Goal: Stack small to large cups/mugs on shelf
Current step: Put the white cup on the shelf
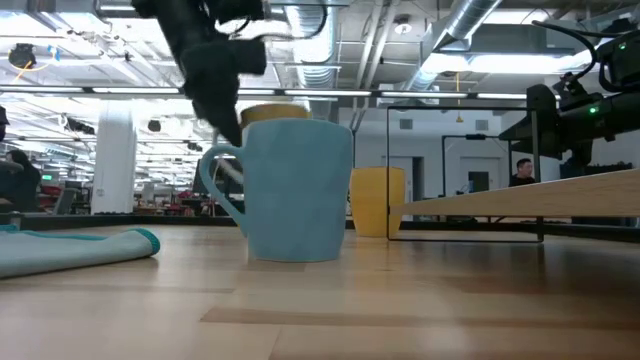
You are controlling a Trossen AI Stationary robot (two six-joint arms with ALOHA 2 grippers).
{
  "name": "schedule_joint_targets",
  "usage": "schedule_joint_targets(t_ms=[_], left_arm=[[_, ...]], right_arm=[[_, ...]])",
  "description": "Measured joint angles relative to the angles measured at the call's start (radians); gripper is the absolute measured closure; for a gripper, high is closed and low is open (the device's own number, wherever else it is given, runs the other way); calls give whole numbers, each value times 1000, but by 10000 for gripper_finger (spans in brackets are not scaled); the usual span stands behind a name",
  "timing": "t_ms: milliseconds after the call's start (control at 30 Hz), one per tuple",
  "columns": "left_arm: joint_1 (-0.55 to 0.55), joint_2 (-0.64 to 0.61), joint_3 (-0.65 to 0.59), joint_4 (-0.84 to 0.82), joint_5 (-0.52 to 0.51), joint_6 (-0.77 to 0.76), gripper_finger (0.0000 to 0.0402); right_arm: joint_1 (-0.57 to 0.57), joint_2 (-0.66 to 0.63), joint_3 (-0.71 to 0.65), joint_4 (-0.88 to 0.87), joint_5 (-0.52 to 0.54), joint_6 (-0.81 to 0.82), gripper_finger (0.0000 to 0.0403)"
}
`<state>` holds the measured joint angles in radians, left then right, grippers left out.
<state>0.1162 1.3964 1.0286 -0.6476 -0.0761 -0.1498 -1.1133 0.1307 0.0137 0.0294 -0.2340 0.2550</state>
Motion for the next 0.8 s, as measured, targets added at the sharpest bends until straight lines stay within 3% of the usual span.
schedule_joint_targets(t_ms=[500, 800], left_arm=[[-106, 19, 270, 52, 4, 83, 356], [-119, 243, 462, 25, 23, 119, 357]], right_arm=[[0, 0, 0, 0, 0, 0, 177], [9, 18, 0, 1, 0, 2, 177]])
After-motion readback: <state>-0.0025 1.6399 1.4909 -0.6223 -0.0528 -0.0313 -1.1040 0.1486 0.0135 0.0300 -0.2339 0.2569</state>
